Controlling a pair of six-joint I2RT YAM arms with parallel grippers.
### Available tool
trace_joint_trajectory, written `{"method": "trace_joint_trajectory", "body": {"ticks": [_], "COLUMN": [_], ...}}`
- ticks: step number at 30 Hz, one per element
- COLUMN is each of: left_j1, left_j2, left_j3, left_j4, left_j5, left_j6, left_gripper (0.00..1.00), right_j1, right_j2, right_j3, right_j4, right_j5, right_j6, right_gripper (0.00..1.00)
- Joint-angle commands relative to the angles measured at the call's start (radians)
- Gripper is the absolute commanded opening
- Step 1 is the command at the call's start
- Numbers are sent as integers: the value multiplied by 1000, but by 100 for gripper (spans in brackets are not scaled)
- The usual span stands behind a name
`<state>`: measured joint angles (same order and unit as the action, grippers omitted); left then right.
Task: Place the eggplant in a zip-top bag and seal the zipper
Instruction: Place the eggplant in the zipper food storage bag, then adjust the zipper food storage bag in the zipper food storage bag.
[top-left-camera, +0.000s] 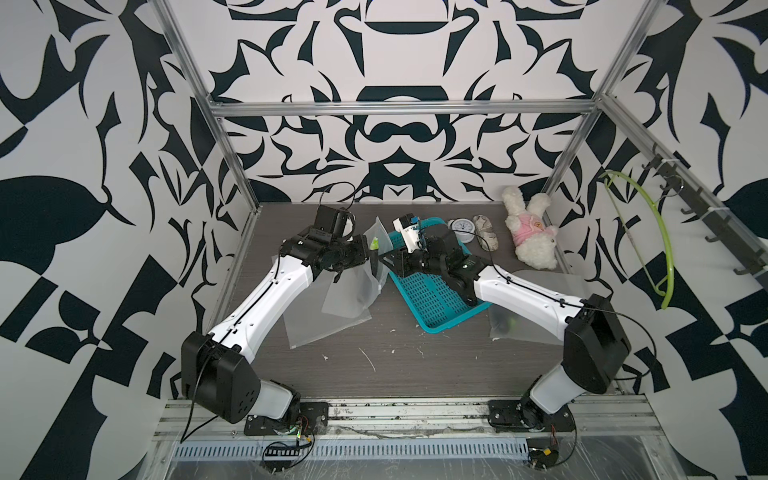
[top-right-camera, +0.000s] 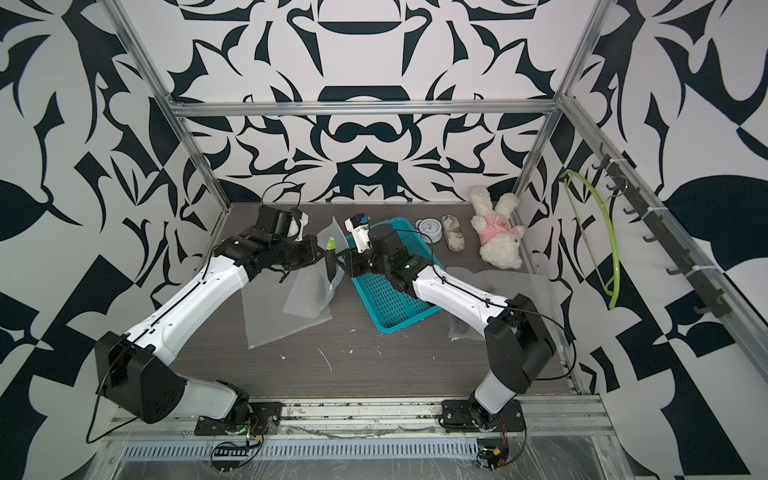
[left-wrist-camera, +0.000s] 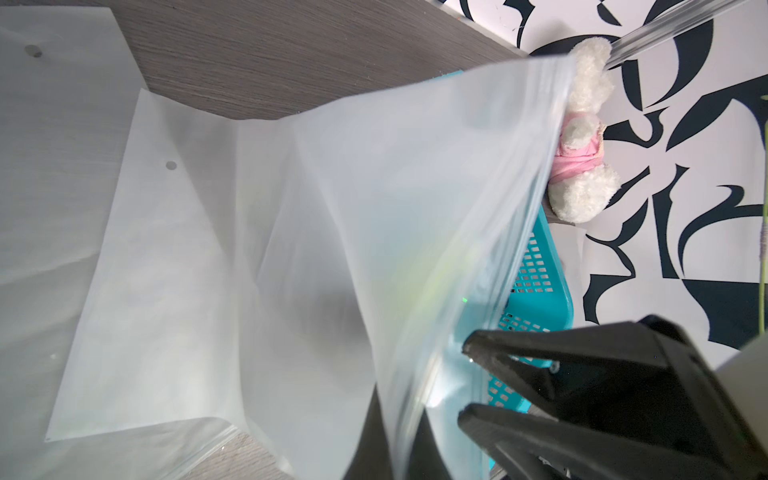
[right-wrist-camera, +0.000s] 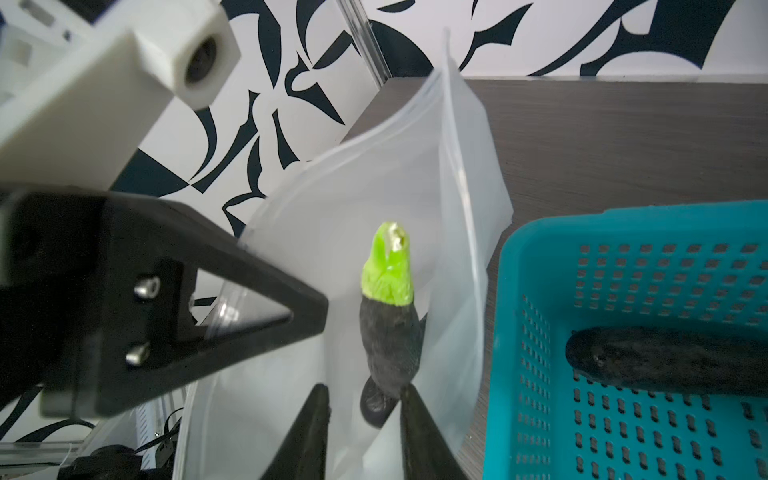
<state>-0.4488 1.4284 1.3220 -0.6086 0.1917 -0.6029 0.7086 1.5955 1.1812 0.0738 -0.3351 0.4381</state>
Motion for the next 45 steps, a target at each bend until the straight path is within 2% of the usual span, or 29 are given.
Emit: {"method": "trace_joint_trajectory", "body": {"ticks": [1, 5, 10, 15, 23, 31, 34, 37, 41, 45], "left_j1": [6, 6, 6, 5, 5, 5, 6, 8, 16, 16], "left_j2": [-22, -22, -22, -25, -17, -21, -13, 4, 32, 58], "left_j3": [22, 23, 22, 20, 35, 28, 30, 46, 67, 86], "left_j4": [22, 12, -9, -15, -30, -33, -59, -105, -115, -94], "left_j5": [24, 23, 24, 39, 125, 166, 141, 63, 68, 132], "left_j6": [0, 8, 36, 62, 140, 189, 234, 284, 320, 331], "left_gripper": [0, 0, 0, 0, 0, 0, 0, 0, 0, 17], "right_j1": [6, 4, -3, -30, -71, -87, -87, -87, -84, -84], "right_j2": [-33, -53, -64, -65, 29, 111, 131, 151, 167, 207], "right_j3": [12, 29, 125, 171, 256, 295, 318, 349, 370, 401], "right_j4": [62, 24, -124, -200, -284, -246, -245, -285, -302, -341], "right_j5": [-24, -13, 17, 44, 40, -35, -52, -36, -10, 8], "right_j6": [33, -2, -61, -59, -36, 84, 167, 233, 314, 358], "right_gripper": [31, 34, 47, 54, 56, 38, 25, 14, 3, 0]}}
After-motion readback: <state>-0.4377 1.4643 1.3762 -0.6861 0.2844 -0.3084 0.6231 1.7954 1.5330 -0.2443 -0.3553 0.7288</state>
